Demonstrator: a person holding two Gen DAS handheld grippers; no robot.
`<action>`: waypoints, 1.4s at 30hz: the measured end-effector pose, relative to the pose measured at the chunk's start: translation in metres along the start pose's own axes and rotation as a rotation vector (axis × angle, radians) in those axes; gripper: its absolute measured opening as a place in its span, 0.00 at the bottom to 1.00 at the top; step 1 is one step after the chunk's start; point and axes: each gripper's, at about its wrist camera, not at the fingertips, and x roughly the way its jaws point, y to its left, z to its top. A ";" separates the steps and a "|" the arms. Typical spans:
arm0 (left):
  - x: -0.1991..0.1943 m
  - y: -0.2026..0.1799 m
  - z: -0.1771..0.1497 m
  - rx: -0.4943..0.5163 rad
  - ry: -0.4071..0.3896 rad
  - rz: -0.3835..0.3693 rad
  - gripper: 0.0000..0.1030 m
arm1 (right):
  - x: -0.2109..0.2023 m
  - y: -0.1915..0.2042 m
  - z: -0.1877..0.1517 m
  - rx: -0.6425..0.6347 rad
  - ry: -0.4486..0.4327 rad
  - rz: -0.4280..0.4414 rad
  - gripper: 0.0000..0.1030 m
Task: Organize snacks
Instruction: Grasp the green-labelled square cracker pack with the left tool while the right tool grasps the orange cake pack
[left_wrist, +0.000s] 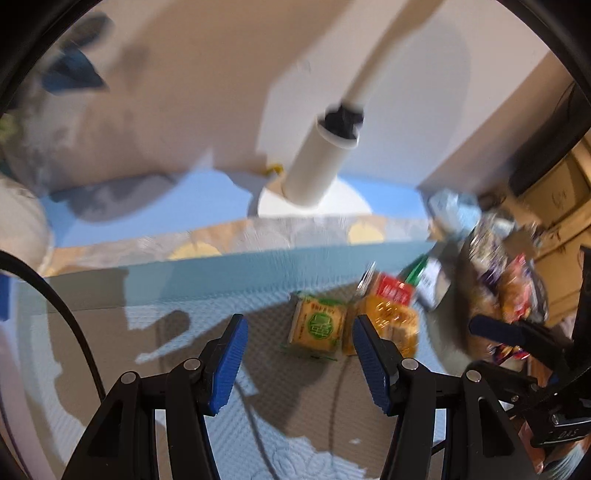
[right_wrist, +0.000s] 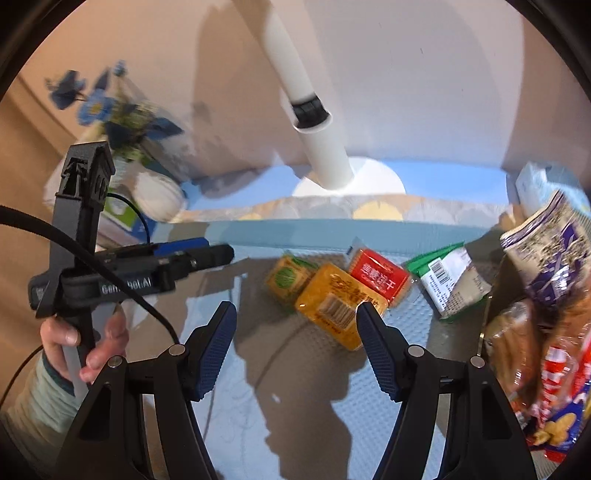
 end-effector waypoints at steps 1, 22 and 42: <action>0.011 0.000 0.000 0.002 0.021 -0.007 0.55 | 0.007 -0.002 0.001 0.002 0.008 -0.009 0.65; 0.056 0.018 0.015 -0.033 0.096 -0.098 0.55 | 0.072 -0.014 0.010 -0.075 0.176 -0.016 0.65; 0.076 -0.014 0.005 0.027 0.169 -0.105 0.57 | 0.064 -0.012 -0.059 -0.055 0.205 -0.138 0.55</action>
